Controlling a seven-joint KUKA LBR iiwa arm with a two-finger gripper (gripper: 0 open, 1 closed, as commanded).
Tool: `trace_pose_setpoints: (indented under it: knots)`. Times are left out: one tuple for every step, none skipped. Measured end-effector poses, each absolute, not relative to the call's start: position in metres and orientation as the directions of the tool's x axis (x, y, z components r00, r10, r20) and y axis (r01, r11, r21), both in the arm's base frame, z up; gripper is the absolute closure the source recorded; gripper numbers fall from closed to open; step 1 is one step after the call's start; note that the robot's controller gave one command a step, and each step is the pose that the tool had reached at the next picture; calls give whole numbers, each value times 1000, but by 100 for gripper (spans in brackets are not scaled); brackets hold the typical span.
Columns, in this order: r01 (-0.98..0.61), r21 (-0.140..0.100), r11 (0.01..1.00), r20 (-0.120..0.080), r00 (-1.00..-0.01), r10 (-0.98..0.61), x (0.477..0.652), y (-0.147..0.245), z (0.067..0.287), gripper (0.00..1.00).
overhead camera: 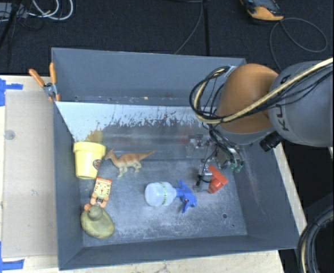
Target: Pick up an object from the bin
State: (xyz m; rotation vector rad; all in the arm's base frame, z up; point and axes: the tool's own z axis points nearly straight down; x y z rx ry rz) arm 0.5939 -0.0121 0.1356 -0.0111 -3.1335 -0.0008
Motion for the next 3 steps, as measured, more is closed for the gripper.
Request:
trace_pose_setpoints:
  knots:
    - [7,0,1000,1,-1000,7,595,-12,140,0]
    - [-55,0,998,-1,-998,-55,571,1,107,0]
    - [33,-1,999,8,-999,33,552,-3,71,100]
